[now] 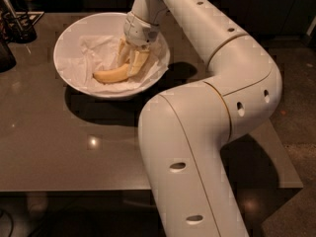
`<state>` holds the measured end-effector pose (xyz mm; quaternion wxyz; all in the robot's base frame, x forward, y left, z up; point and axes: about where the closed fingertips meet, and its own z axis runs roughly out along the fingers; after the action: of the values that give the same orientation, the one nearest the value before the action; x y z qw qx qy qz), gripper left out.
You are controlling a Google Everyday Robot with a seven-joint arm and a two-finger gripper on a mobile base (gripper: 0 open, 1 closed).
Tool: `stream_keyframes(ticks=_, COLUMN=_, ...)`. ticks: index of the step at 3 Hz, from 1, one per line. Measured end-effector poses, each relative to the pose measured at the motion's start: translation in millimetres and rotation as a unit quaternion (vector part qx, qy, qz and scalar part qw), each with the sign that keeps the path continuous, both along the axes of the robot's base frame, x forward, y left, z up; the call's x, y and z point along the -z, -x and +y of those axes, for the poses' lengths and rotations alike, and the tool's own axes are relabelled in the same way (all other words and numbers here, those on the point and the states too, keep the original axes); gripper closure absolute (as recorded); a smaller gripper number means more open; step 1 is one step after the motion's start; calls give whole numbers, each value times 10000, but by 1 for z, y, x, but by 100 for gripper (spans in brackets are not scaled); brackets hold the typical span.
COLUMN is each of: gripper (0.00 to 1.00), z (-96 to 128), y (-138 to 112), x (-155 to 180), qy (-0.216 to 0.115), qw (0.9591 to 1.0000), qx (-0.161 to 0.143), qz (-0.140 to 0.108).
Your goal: Pick banana from white bowl
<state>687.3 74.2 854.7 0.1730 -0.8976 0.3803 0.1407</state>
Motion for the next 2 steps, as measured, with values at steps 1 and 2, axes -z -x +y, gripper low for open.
stream_keyframes(ticks=1, gripper=100, z=0, y=0, x=0, qy=0, qw=10000, qx=0, qz=0)
stream_keyframes(ticks=2, gripper=100, z=-1, y=1, x=-19, qy=-230, qw=9992, qx=39, qz=-311)
